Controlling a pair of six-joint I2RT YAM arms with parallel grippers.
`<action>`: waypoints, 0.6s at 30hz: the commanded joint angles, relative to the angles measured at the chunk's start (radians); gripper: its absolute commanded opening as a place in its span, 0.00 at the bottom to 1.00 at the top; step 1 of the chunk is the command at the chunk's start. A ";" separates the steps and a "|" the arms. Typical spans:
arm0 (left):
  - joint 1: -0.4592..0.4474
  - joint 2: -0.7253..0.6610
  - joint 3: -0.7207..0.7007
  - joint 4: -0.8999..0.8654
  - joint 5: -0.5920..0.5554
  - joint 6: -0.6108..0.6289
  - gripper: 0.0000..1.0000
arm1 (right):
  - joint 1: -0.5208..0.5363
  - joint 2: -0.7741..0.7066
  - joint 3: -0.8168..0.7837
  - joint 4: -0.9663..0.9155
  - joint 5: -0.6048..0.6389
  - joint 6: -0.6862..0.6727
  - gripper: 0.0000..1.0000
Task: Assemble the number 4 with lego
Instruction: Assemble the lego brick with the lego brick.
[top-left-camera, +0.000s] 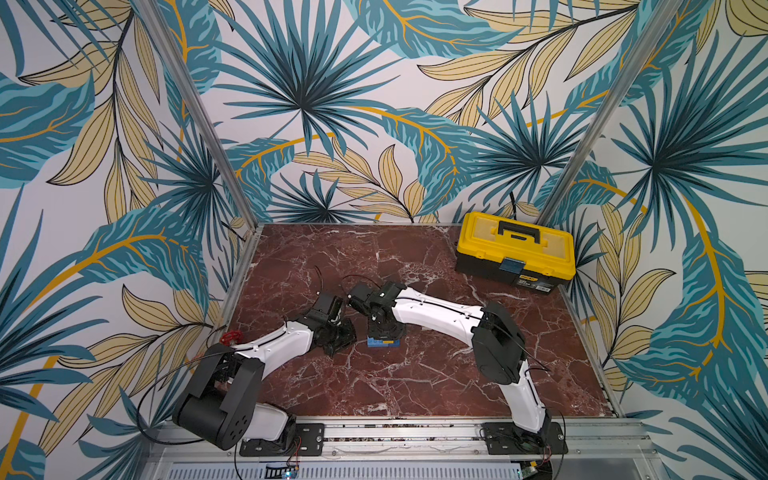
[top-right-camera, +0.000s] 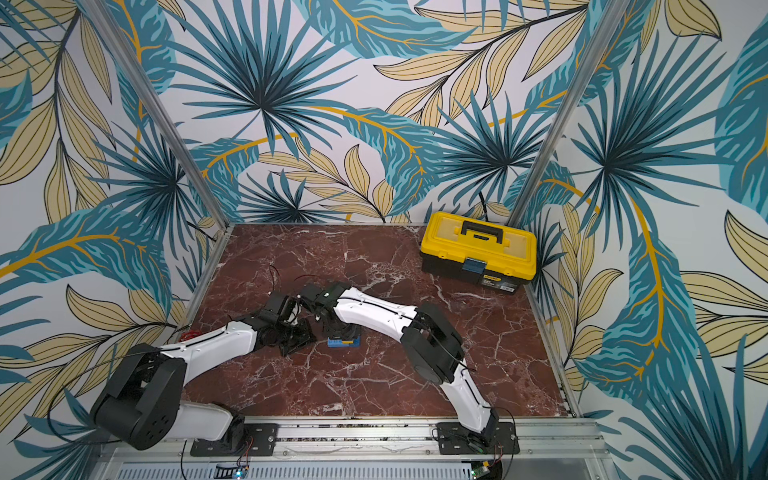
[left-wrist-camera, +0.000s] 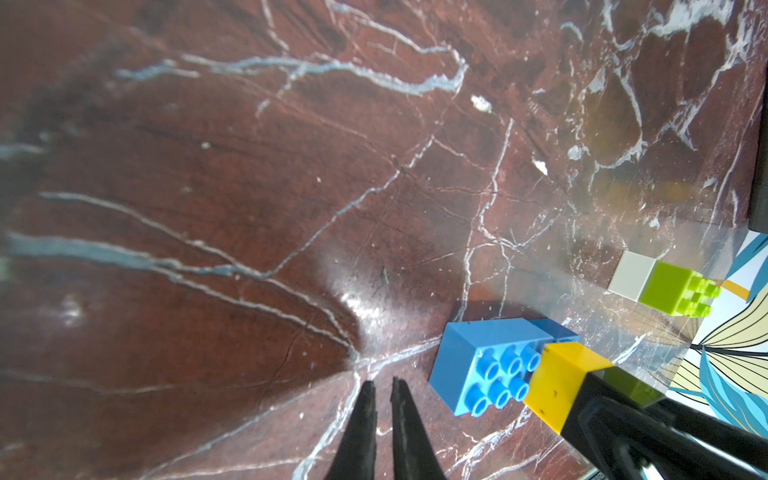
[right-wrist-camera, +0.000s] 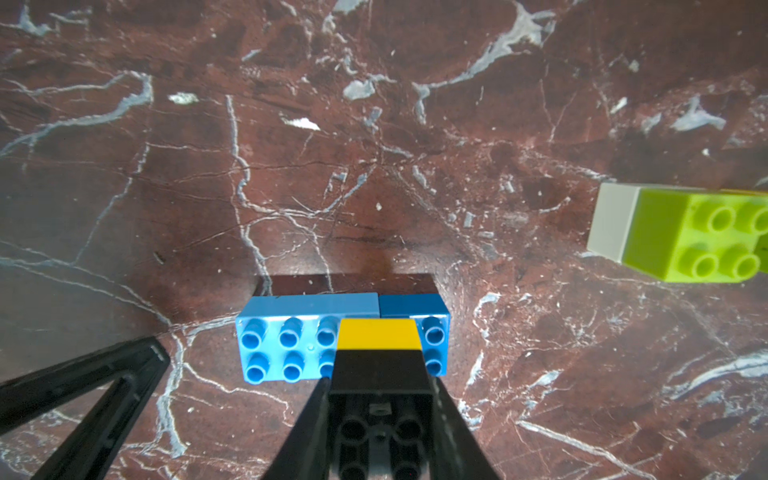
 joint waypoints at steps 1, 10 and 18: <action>0.005 -0.014 -0.006 -0.018 0.001 0.020 0.12 | -0.005 0.122 -0.092 -0.047 -0.069 -0.002 0.21; 0.006 0.000 0.011 -0.012 0.013 0.018 0.10 | -0.004 0.104 -0.167 0.021 -0.100 0.009 0.18; 0.006 0.010 0.016 -0.019 0.015 0.029 0.09 | 0.003 0.057 -0.217 0.047 -0.049 0.012 0.19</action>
